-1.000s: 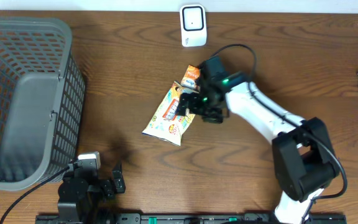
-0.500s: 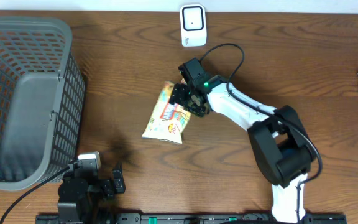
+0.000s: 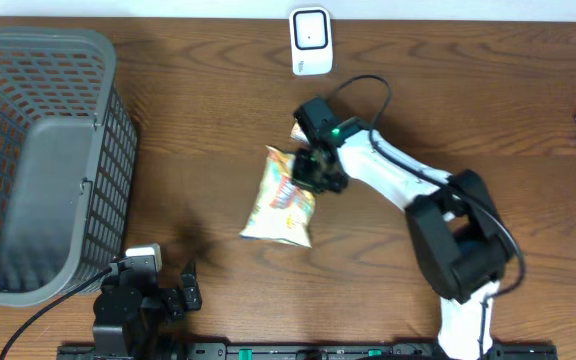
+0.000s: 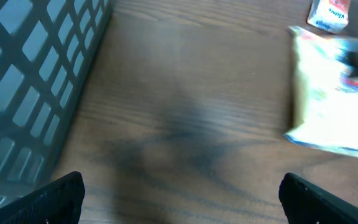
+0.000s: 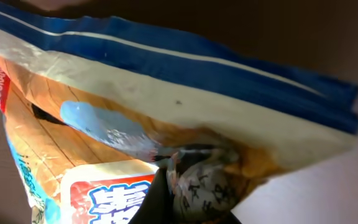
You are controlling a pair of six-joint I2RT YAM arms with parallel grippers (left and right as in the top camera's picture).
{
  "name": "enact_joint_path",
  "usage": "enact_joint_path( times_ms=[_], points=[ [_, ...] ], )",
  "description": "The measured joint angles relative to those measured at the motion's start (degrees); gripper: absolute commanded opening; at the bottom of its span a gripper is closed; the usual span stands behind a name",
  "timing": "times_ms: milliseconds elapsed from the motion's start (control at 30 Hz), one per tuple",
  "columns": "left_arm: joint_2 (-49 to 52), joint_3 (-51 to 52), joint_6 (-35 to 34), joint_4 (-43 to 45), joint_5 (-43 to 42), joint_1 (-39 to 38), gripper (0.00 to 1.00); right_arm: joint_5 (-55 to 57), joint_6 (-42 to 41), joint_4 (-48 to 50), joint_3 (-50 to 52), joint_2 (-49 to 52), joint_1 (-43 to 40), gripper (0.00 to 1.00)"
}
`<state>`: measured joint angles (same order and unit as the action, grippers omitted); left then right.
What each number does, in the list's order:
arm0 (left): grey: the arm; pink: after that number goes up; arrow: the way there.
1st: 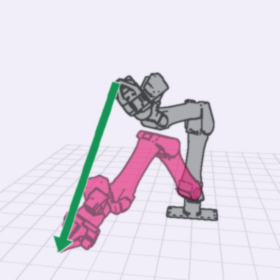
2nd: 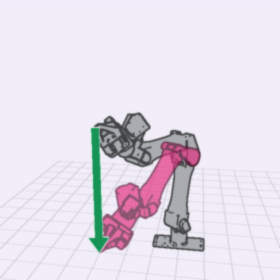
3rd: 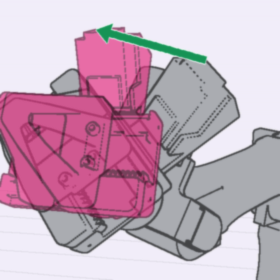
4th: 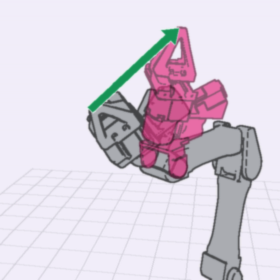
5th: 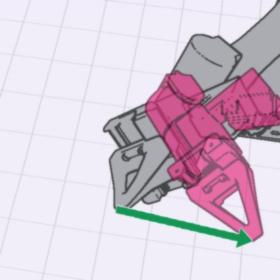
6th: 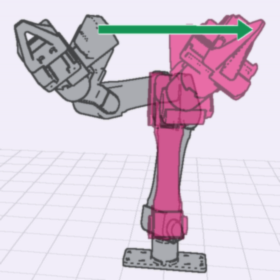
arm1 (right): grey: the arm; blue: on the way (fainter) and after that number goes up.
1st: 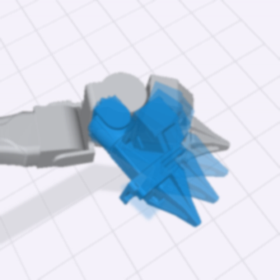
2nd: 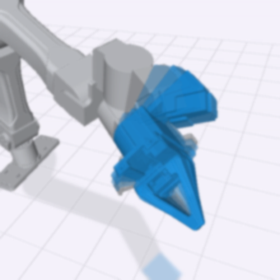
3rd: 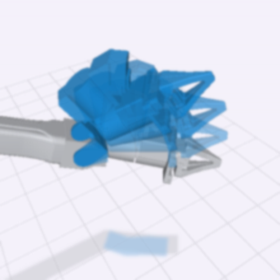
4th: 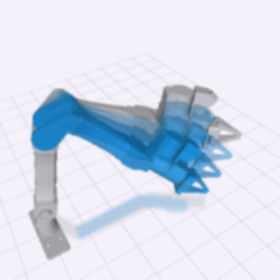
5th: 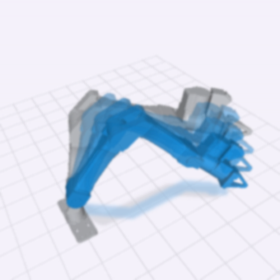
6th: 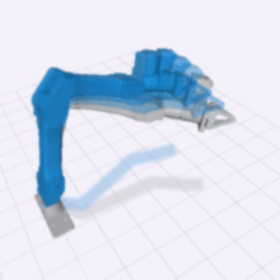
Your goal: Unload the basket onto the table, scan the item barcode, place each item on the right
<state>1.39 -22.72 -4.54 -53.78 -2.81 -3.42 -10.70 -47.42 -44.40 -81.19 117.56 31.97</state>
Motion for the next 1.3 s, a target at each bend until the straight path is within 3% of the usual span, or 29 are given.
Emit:
enact_joint_path(
  times_ms=[333,533,700,867,1067,1300],
  points=[
    [0.0,0.0,0.0,-0.02,0.0,0.0,1.0,31.06,0.02,-20.09,1.51,-15.78,-2.01,0.01],
    [0.0,0.0,0.0,-0.02,0.0,0.0,1.0,50.64,1.51,-31.43,1.55,-16.83,-2.01,0.02],
    [0.02,0.0,0.0,-0.02,0.0,0.0,1.0,61.79,2.56,-34.6,1.55,-16.83,-1.99,0.01],
    [0.0,0.0,0.0,-0.02,-0.02,0.0,1.0,64.43,7.04,-31.91,1.55,-16.83,-1.6,0.02],
    [0.0,0.0,0.0,-0.02,0.0,0.0,1.0,58.29,12.83,-25.33,1.55,-16.76,0.98,0.02],
    [0.02,0.0,0.0,-0.02,0.0,0.0,1.0,59.3,13.27,-26.38,1.46,-12.52,6.01,0.02]
  ],
)
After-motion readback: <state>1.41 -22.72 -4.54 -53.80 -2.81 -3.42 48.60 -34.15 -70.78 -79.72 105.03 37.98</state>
